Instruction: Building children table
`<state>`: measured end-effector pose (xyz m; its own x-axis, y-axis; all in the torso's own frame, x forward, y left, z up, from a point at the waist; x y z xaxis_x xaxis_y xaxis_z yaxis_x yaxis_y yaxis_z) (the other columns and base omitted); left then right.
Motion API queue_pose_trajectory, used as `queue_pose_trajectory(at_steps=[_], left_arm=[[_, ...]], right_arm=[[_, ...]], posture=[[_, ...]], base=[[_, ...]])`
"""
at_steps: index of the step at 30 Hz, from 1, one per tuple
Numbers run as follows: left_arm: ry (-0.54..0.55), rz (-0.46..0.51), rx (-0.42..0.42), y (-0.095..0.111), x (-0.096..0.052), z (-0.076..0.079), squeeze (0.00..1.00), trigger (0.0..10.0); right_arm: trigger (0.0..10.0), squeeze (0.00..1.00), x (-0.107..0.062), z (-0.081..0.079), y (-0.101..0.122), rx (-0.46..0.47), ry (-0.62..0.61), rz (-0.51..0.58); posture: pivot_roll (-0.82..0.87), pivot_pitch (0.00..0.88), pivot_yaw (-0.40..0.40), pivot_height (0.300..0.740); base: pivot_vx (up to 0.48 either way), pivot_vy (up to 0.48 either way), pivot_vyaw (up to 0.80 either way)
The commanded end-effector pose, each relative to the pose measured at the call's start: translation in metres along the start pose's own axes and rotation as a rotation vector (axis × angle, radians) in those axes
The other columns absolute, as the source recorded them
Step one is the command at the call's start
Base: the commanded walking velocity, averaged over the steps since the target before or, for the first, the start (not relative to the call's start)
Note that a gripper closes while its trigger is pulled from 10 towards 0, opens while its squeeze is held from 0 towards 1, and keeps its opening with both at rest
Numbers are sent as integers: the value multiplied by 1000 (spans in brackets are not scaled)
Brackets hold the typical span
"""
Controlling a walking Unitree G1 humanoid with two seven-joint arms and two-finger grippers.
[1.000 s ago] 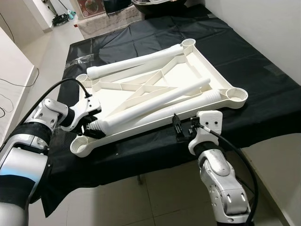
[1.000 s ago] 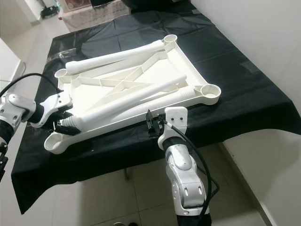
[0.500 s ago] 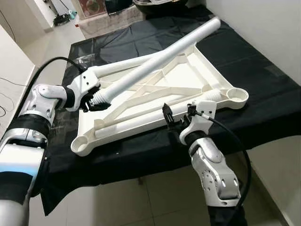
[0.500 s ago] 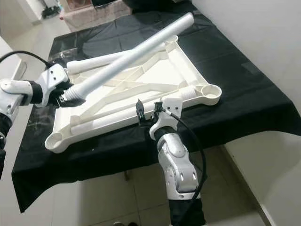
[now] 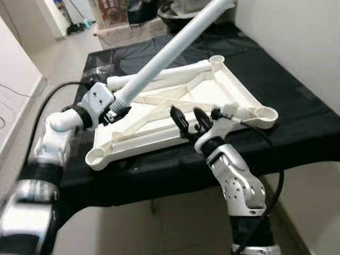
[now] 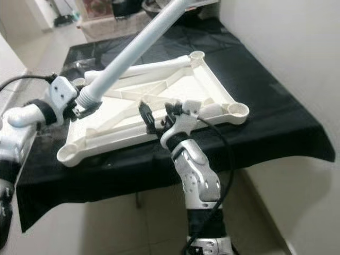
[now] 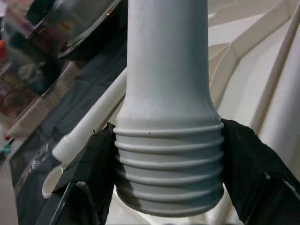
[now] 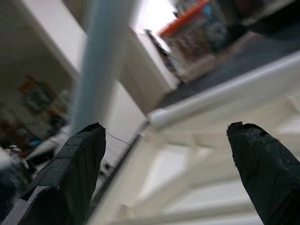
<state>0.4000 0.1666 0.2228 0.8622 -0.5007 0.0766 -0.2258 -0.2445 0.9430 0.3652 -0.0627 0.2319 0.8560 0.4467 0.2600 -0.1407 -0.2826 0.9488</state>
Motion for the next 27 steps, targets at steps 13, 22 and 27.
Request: queue_pose_trajectory(at_steps=[13, 22, 27], left_arm=[[58, 32, -91, -14, -23, 53, 0, 10000], [62, 4, -127, -13, -32, 78, 0, 10000], [41, -10, -140, -15, -33, 94, 0, 10000]], right_arm=[[10000, 0, 15, -22, 22, 76, 170, 69], [10000, 0, 14, -28, 15, 95, 221, 35], [10000, 0, 13, -34, 8, 113, 240, 13]], posture=[[61, 20, 62, 740], [61, 20, 62, 740], [56, 14, 60, 740]], base=[[0, 0, 0], [0, 0, 0], [0, 0, 0]])
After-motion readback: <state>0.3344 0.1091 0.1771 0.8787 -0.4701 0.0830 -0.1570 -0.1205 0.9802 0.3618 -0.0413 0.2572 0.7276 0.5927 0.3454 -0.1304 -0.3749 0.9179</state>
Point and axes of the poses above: a point about 5 cm out from each wrist's last joint towards the gripper, its own x axis pointing out of the wrist towards the gripper, its own y axis along the axis of the wrist's last joint, z = x × y, the point moved 5 cm from there along x, pointing out of the wrist towards the gripper, and after that the axes turned 14 degrees about -x, right-handed, at the moved point
